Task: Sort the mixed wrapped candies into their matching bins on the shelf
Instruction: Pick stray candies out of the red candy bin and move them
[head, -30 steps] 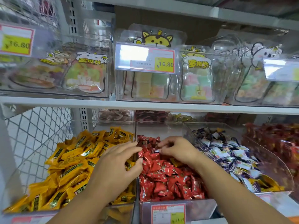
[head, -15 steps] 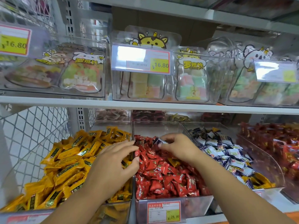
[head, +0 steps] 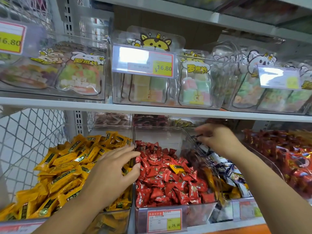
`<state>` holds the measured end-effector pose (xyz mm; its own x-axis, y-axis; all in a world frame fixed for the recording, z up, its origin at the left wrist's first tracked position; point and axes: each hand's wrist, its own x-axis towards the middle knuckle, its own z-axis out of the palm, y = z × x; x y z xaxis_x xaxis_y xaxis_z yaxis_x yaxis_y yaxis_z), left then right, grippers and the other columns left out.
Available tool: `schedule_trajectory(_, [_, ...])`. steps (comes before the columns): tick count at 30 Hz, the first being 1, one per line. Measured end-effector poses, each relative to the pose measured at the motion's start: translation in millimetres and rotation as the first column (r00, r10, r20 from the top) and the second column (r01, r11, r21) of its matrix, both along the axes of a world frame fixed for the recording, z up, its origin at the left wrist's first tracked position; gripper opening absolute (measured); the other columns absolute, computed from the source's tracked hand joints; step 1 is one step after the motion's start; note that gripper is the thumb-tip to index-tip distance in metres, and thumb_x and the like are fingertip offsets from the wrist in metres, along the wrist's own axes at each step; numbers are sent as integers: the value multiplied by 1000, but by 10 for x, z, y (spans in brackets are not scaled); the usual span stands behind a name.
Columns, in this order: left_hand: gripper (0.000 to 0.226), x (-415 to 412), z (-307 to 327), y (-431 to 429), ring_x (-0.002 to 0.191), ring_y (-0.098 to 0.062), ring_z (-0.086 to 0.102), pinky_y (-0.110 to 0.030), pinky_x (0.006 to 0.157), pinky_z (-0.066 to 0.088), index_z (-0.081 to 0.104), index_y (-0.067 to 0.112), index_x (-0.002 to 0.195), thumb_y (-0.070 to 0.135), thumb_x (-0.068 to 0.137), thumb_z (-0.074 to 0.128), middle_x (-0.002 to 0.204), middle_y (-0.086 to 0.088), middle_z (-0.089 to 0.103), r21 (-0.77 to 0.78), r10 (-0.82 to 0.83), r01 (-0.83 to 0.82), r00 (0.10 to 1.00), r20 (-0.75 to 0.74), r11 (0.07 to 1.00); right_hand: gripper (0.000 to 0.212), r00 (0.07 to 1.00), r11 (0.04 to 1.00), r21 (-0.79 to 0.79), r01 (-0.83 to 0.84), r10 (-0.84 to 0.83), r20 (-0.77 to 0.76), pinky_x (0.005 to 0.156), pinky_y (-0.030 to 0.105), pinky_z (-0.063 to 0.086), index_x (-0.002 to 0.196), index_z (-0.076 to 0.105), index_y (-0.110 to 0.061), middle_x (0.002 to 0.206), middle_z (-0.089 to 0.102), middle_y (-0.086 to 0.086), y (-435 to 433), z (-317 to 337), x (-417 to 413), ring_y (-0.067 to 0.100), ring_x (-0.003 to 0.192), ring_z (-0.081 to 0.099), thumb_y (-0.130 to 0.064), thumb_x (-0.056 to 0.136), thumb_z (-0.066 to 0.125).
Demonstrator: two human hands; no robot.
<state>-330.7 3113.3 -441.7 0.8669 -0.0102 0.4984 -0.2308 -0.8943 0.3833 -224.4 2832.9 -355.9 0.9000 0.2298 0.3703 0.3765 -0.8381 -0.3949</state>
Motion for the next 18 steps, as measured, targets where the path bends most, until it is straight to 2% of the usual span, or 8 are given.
schedule_trajectory(2, [68,0,-2,3,128,17,17,-17,110,11,49,48,131,71,76,18,139,36,26,-12,-6,6,1000,2,1000,29,944,967,-113,-226,189,-272,77,8,42,111,70,-23,101,69,-11,241,-22,-128,0,88,61,-9,86,67])
schedule_trajectory(4, [67,-1,-1,2,128,18,17,-17,109,11,51,48,130,71,76,19,139,36,27,-21,-12,12,1000,5,1000,35,876,874,-325,-360,198,-439,86,17,44,113,67,-27,109,66,-10,458,-193,-179,5,97,61,-8,84,67])
schedule_trajectory(7, [66,-13,13,-2,128,19,17,-15,109,11,50,49,129,72,75,19,140,37,26,-31,-14,14,1000,-2,999,29,913,823,-453,-343,178,-367,83,19,44,110,69,-23,111,67,-4,575,-398,-135,12,101,61,-11,84,64])
schedule_trajectory(10, [68,-24,18,7,126,21,14,-14,109,10,47,52,131,74,74,17,138,39,23,-26,-6,6,1000,-23,1000,19,934,917,-267,-297,221,-281,67,11,41,104,68,-25,92,65,-11,511,-330,-81,5,81,60,-21,86,67])
schedule_trajectory(13, [68,-23,15,11,126,22,14,-16,110,11,46,53,131,74,74,18,138,40,23,-22,-4,4,999,-36,1000,19,966,968,72,-239,245,-88,57,7,38,105,65,-24,87,63,-11,622,-232,-51,-1,67,53,-20,86,68])
schedule_trajectory(14, [68,-23,12,10,125,22,13,-15,110,11,46,53,132,74,74,17,138,40,23,-18,-2,2,999,-40,1000,17,967,941,242,-235,253,-43,56,6,39,103,65,-21,86,64,-8,752,-212,-64,-2,65,53,-16,86,69])
schedule_trajectory(16, [68,-23,21,11,124,24,12,-13,109,9,45,54,132,75,73,17,137,41,22,-16,2,-3,999,-40,1000,16,937,790,554,-263,346,-49,54,5,41,100,66,-12,84,65,-4,1086,-138,-65,-2,62,56,-8,85,69])
schedule_trajectory(18, [69,-26,36,12,122,24,13,-10,107,7,45,54,132,75,73,15,135,43,21,1,7,-7,999,-37,1000,15,894,679,698,-230,430,-124,55,10,48,102,68,-6,86,68,0,1346,-40,-26,3,63,60,-8,87,68])
